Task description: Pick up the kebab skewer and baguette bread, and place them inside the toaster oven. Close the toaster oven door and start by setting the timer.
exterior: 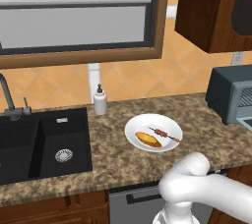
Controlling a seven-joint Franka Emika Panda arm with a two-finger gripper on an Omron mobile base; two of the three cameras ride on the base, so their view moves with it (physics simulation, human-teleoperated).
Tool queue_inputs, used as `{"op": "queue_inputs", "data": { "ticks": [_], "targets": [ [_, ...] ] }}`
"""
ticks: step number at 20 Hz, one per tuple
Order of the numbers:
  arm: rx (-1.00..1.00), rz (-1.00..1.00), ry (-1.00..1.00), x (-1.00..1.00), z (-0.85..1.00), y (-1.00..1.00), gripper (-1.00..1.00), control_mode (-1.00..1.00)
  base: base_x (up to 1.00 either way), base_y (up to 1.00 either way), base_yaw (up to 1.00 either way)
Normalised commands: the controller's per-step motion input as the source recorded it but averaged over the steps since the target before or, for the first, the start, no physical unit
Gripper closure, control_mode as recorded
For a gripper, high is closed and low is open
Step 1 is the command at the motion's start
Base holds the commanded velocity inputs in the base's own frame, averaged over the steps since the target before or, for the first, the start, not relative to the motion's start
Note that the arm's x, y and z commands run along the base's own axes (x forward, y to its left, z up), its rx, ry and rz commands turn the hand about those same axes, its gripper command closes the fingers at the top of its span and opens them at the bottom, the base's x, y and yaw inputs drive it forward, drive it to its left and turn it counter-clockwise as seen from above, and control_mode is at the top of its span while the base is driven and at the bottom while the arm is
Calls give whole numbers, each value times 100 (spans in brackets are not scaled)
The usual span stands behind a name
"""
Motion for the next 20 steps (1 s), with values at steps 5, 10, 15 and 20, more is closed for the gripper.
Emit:
{"op": "queue_inputs", "data": {
  "ticks": [5,10,15,20],
  "targets": [
    [-3,0,0,17,-4,28,-100,-100,0,0,0],
    [-4,0,-5,9,0,35,-100,-100,0,0,0],
    [0,0,0,44,0,13,-100,-100,0,0,0],
    [0,0,7,47,-2,1,-100,-100,0,0,0]
  ]
}}
